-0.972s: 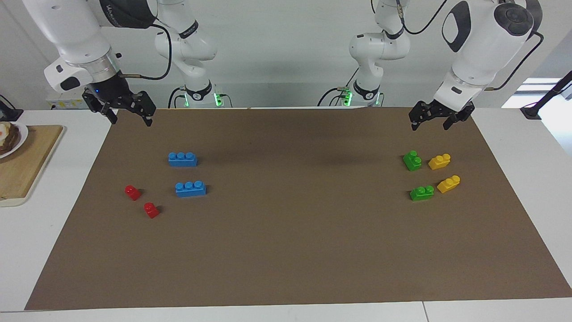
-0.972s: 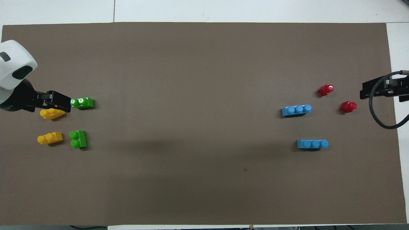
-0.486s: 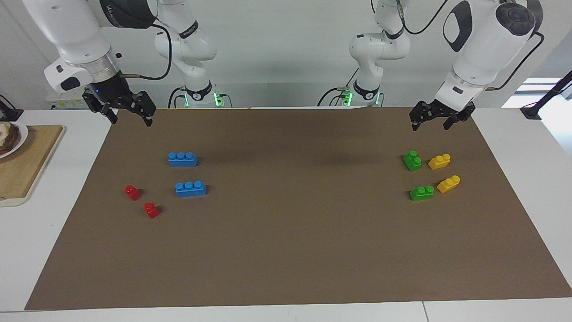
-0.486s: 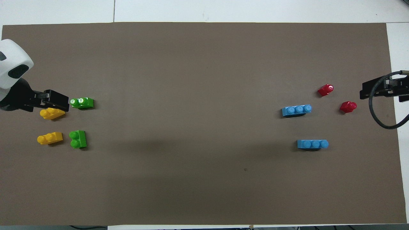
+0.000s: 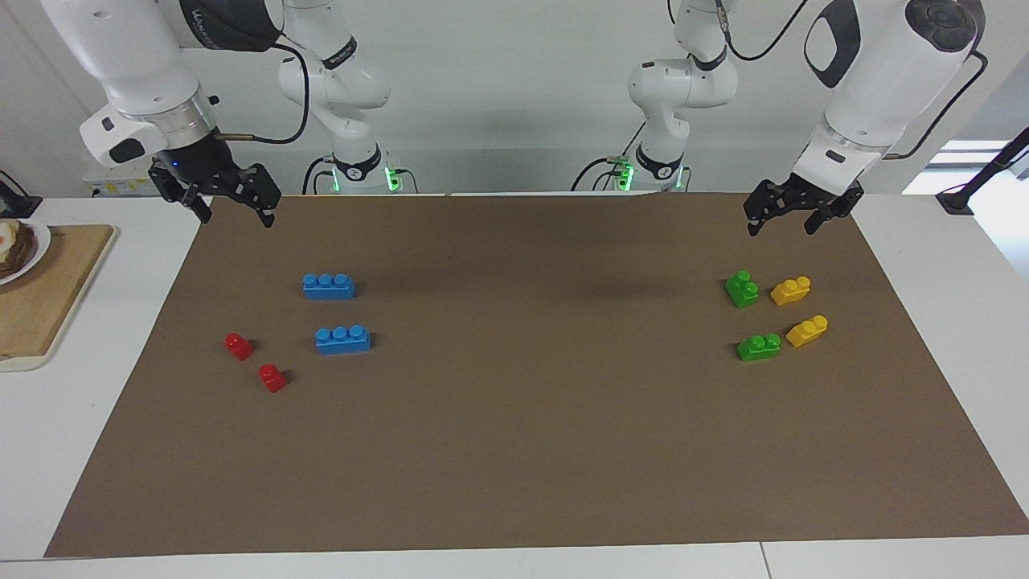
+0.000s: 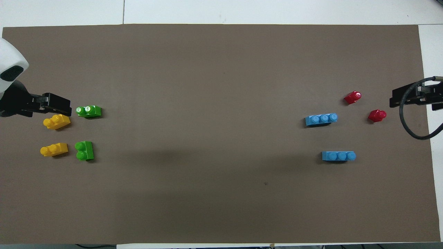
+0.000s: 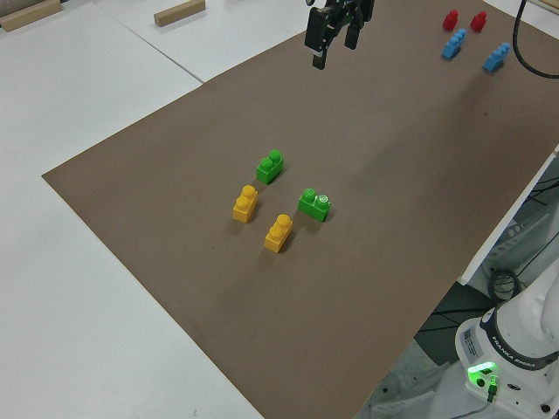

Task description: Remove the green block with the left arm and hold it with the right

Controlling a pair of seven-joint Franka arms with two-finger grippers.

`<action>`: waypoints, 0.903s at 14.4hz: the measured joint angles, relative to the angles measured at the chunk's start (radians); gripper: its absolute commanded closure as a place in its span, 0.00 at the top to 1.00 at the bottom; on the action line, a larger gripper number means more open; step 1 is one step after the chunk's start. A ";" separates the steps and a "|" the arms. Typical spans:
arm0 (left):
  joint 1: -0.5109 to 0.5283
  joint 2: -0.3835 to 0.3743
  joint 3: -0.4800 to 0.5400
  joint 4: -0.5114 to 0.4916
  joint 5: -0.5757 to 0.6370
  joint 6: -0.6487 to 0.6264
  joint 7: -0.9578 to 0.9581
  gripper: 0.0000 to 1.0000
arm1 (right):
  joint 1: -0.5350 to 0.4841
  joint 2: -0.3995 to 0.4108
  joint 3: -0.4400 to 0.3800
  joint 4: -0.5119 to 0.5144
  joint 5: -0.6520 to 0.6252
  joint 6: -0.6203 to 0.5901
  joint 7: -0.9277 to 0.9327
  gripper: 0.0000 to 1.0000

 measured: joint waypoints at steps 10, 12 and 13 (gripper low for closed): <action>0.003 0.001 0.001 0.000 0.000 0.016 0.000 1.00 | 0.000 0.000 0.000 0.000 0.000 0.000 0.000 1.00; 0.012 0.004 0.002 0.000 0.000 0.026 0.000 1.00 | 0.000 0.000 0.000 0.000 0.000 0.000 0.000 1.00; 0.015 0.006 0.002 -0.001 0.000 0.026 0.000 1.00 | 0.000 0.000 0.000 0.000 0.000 0.000 0.000 1.00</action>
